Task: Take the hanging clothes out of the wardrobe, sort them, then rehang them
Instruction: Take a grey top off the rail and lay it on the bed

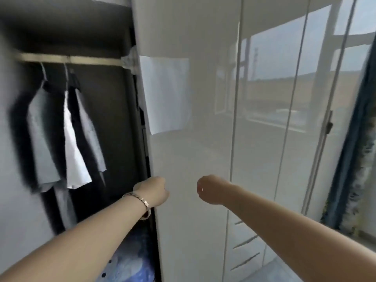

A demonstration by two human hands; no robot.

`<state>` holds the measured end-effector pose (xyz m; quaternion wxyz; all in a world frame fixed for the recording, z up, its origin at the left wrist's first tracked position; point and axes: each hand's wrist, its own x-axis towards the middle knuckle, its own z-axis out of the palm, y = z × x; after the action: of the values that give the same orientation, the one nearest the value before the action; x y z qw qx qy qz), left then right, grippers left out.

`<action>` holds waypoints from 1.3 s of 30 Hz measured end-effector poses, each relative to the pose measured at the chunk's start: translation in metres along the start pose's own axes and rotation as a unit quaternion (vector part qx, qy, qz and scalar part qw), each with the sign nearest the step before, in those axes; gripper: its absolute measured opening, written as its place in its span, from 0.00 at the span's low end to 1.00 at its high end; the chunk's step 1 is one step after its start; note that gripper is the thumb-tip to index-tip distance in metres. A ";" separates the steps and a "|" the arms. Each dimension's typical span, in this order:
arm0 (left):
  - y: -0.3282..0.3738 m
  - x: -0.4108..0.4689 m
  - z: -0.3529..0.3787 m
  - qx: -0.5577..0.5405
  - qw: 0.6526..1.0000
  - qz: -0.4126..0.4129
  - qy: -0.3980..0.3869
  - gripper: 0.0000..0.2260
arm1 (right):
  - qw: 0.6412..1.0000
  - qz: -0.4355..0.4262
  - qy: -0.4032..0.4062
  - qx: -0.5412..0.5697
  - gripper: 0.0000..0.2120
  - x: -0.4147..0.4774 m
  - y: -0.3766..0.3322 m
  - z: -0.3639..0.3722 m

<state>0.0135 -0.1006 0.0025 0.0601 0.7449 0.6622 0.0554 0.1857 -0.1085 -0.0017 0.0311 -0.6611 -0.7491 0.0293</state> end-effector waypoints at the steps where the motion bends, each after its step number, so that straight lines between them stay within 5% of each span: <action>1: -0.012 0.001 -0.009 -0.001 1.000 -0.026 0.007 0.08 | 1.000 -0.024 0.002 -0.007 0.15 0.015 -0.009 -0.006; 15: -0.170 0.025 -0.109 0.017 0.962 -0.244 0.121 0.10 | 0.972 -0.234 -0.024 -0.004 0.14 0.168 -0.166 -0.061; 27: -0.273 0.115 -0.228 0.056 0.953 -0.203 0.220 0.11 | 0.939 -0.202 0.115 0.253 0.21 0.315 -0.312 -0.152; 35: -0.299 0.159 -0.244 0.078 0.960 -0.181 0.198 0.11 | 0.904 -0.193 0.084 0.372 0.11 0.379 -0.366 -0.176; 39: -0.307 0.165 -0.241 0.074 0.961 -0.184 0.190 0.11 | 0.895 -0.177 0.138 0.386 0.16 0.389 -0.373 -0.178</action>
<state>-0.3074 0.1030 0.1908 -0.1134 0.5881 0.7894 0.1348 -0.2158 0.2322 0.2107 0.3914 -0.4509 -0.7719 0.2183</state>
